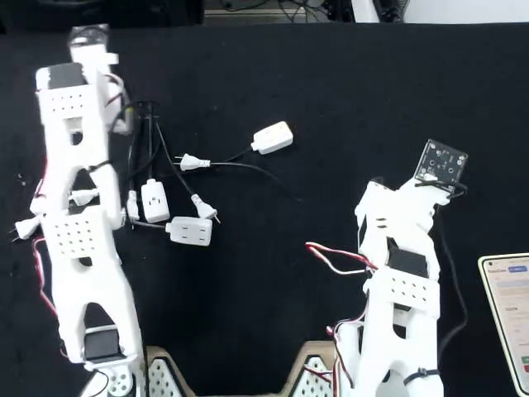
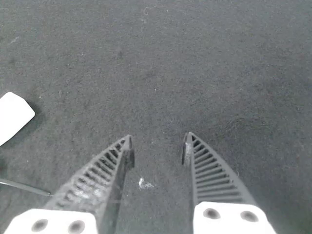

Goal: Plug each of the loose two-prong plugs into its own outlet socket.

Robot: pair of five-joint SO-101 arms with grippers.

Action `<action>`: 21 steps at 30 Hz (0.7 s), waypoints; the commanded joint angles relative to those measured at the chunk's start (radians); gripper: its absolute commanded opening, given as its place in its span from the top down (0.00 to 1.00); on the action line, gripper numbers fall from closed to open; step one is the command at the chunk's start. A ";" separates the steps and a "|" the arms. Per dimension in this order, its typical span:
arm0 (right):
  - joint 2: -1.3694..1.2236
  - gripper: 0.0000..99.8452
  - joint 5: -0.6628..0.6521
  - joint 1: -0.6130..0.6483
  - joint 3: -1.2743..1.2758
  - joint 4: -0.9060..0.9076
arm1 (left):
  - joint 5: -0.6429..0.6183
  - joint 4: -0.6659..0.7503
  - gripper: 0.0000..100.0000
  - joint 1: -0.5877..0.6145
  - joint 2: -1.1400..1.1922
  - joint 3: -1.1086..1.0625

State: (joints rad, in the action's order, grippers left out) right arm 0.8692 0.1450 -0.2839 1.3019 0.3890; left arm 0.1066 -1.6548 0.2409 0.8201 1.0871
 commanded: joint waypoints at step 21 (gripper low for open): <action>0.027 0.83 0.000 0.023 -0.036 -0.018 | -0.583 -0.040 0.77 -0.349 0.009 -0.038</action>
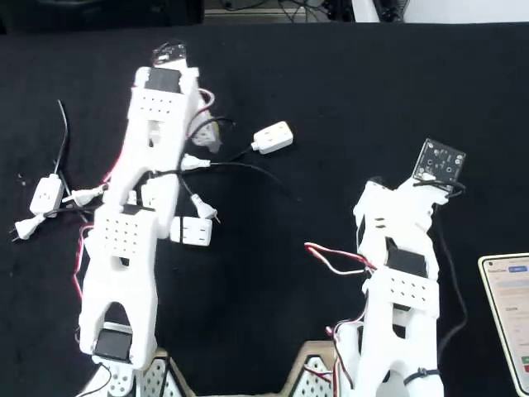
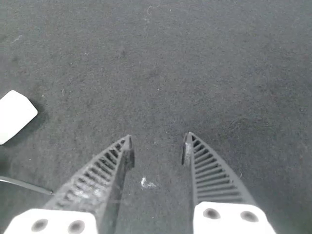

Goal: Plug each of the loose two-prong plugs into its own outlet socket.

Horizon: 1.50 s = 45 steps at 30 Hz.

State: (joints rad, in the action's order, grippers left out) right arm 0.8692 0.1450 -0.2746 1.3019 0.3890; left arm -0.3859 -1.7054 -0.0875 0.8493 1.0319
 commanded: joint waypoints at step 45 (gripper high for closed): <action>0.027 0.83 0.000 0.012 -0.035 -0.018 | 0.583 0.041 0.78 0.343 0.181 0.193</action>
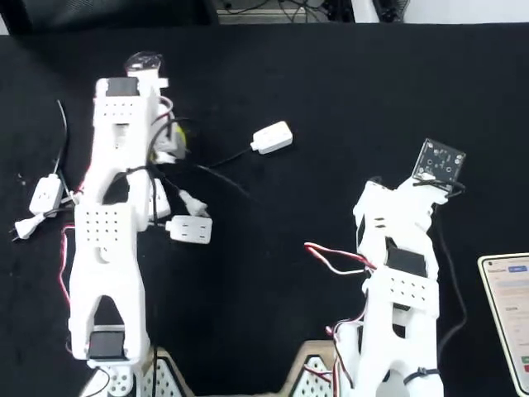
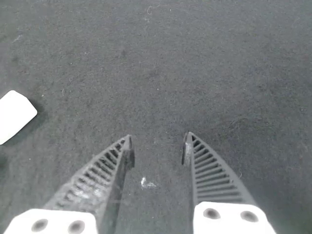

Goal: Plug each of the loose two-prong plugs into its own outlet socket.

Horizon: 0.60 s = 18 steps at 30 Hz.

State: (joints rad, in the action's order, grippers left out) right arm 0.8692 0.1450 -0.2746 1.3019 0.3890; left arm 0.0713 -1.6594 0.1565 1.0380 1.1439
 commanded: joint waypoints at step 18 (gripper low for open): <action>0.025 0.83 0.000 0.015 -0.033 -0.018 | 0.324 -0.072 0.78 0.312 -0.011 0.255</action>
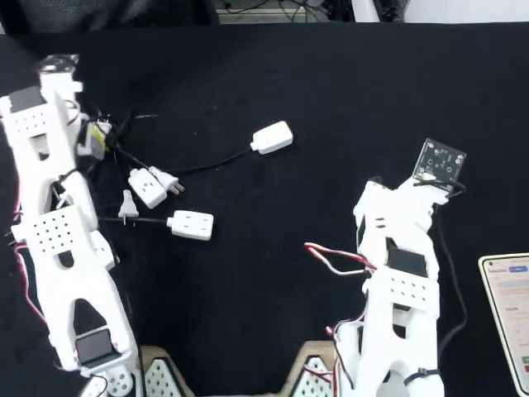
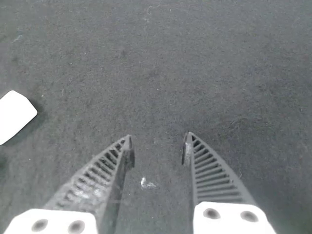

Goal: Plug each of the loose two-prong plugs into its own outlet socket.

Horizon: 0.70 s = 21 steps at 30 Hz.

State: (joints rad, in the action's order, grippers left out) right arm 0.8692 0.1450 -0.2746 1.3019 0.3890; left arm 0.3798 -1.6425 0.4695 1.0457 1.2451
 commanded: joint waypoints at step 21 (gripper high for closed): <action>0.024 0.83 0.000 0.015 -0.033 -0.018 | -0.199 -0.114 0.78 -0.366 -0.014 0.105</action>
State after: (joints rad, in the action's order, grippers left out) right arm 0.8692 0.1450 -0.2746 1.3019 0.3890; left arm 0.1358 -1.7515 0.1672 1.0441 1.3633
